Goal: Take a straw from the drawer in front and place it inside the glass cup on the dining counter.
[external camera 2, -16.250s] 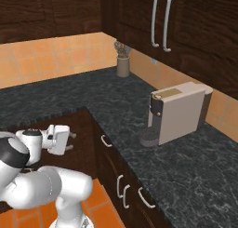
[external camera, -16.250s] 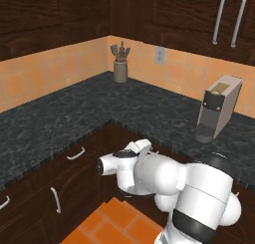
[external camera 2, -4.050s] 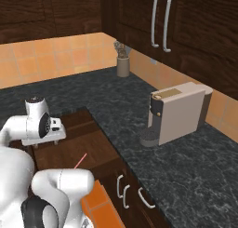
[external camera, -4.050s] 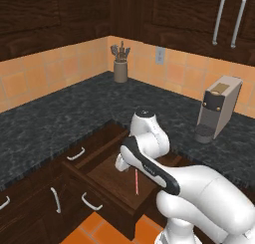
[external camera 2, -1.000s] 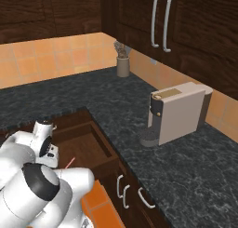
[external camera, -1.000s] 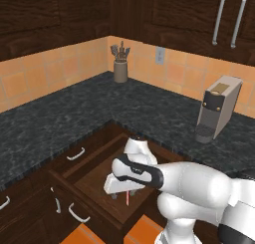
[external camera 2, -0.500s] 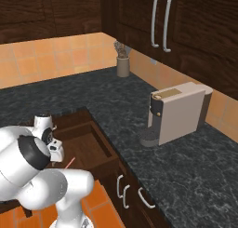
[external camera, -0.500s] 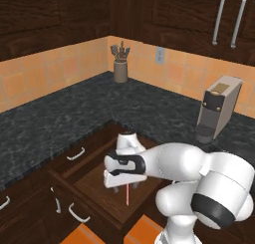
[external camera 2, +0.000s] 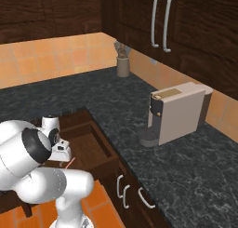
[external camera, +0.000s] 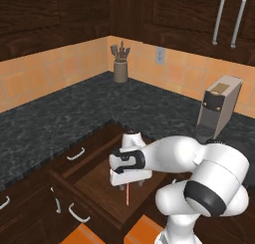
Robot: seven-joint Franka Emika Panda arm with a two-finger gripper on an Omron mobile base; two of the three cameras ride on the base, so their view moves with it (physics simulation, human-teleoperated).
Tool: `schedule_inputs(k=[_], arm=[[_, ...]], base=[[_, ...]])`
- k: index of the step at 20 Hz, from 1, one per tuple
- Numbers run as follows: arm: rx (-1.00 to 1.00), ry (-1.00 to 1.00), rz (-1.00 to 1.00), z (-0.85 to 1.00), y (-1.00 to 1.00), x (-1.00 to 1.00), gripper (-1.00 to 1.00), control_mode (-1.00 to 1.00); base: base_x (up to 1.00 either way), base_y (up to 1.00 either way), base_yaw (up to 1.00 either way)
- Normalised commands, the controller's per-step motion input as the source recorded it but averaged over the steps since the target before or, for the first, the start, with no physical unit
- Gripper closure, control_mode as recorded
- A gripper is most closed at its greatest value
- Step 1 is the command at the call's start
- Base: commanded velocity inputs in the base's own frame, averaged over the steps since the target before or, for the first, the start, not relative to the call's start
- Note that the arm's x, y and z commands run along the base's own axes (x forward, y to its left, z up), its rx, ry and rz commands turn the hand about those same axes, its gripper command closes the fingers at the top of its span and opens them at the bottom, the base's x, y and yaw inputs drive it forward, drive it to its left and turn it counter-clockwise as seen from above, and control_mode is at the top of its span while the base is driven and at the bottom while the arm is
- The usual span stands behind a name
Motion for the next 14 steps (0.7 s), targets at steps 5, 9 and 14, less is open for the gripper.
schedule_inputs(k=[5,9,14], arm=[[0.00,-0.09,0.00,-0.17,-0.27,0.15,-1.00,-1.00],[0.01,-0.11,0.00,-0.10,-0.19,0.19,-1.00,-1.00],[0.03,-0.06,0.00,-0.07,-0.01,0.19,-1.00,-1.00]], base=[[0.00,0.00,0.00],[0.00,0.00,0.00],[0.00,0.00,0.00]])
